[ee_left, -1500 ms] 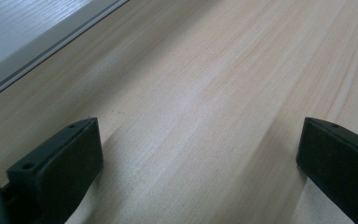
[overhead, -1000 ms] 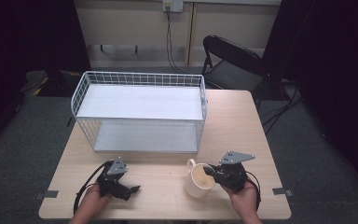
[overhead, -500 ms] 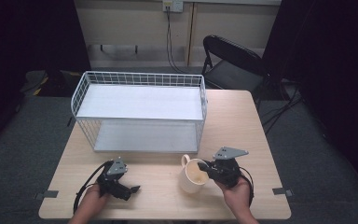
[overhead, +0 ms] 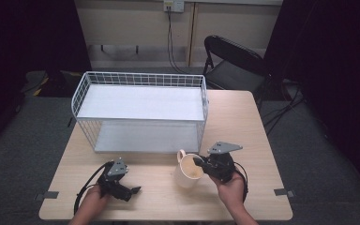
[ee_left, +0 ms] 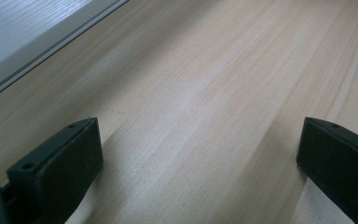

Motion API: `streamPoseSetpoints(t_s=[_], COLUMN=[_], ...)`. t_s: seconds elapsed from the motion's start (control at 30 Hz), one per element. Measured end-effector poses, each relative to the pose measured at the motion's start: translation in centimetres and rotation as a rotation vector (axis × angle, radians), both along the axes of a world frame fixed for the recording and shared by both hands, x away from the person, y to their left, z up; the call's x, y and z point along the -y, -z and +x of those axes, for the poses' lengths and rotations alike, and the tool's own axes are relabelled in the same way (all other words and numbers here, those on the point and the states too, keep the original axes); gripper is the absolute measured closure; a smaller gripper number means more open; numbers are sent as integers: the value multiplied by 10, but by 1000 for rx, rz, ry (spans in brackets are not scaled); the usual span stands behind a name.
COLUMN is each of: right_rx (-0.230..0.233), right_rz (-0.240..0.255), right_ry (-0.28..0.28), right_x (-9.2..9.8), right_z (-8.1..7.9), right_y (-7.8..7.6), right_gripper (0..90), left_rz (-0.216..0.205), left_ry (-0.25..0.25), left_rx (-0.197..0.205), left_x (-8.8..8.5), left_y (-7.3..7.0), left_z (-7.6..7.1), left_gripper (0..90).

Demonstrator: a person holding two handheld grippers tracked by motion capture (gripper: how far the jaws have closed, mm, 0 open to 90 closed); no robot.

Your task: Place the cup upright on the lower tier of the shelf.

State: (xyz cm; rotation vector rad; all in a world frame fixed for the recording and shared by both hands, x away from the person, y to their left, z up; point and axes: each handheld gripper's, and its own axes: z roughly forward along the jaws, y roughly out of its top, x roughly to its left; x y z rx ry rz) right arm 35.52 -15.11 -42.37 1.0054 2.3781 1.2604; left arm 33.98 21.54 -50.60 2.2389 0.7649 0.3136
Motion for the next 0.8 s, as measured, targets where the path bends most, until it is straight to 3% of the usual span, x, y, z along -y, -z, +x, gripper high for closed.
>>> streamPoseSetpoints(t_s=[0.8], right_rx=[33], right_rz=[-22], right_ry=[-2], right_x=[-38], right_z=[17], right_y=[-11], right_gripper=[820], left_rz=[0], left_ry=[0], left_rx=[0], left_x=[0], left_y=[0], left_z=[0], left_gripper=[0])
